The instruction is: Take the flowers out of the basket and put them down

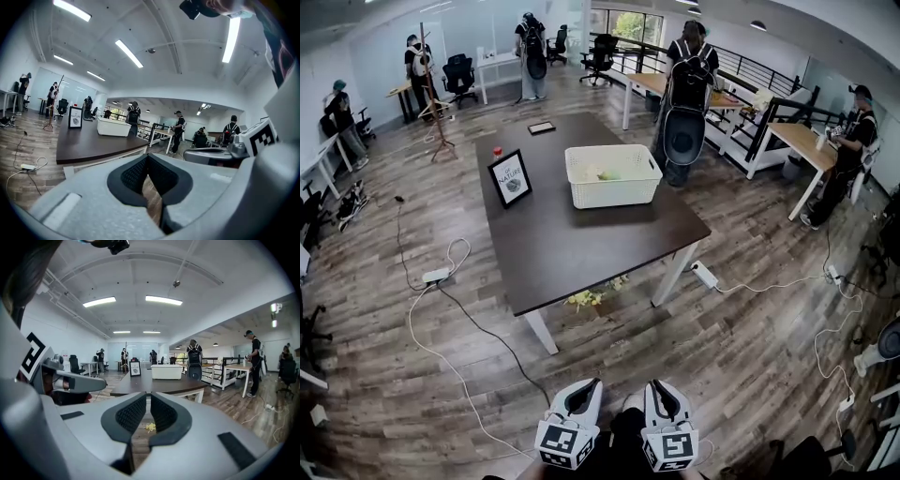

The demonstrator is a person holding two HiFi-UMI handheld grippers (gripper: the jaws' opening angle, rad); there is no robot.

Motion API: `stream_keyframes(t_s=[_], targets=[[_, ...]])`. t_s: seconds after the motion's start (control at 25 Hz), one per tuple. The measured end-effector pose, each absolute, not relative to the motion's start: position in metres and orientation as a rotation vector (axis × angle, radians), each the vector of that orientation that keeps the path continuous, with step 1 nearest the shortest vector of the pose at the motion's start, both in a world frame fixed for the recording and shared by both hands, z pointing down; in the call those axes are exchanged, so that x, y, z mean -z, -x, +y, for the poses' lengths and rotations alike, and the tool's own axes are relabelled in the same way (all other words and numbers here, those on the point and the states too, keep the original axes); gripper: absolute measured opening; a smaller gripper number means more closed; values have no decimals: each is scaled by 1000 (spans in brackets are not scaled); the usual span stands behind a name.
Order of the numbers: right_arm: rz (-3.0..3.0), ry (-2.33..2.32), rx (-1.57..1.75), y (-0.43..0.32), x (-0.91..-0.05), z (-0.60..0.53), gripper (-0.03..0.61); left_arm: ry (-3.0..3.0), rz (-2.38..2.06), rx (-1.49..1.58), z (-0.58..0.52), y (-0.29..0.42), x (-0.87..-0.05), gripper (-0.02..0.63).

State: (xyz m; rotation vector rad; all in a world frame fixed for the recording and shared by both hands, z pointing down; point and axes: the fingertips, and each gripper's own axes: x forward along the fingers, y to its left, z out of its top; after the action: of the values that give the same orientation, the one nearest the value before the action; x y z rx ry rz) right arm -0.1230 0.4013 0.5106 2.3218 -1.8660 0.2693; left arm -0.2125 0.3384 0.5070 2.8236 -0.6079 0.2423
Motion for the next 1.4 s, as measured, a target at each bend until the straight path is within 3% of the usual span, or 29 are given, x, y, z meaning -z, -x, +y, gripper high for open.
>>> stream_keyframes(t_s=[0.08, 0.68, 1.4], targets=[[-1870, -2281, -244, 128, -513, 400, 38, -2832, -556, -245, 341, 207, -507, 9], [-1987, -2150, -184, 83, -508, 347, 21, -2835, -740, -161, 293, 157, -491, 9], [-2138, -1936, -106, -36, -508, 249, 20, -2774, -973, -112, 205, 43, -484, 9]])
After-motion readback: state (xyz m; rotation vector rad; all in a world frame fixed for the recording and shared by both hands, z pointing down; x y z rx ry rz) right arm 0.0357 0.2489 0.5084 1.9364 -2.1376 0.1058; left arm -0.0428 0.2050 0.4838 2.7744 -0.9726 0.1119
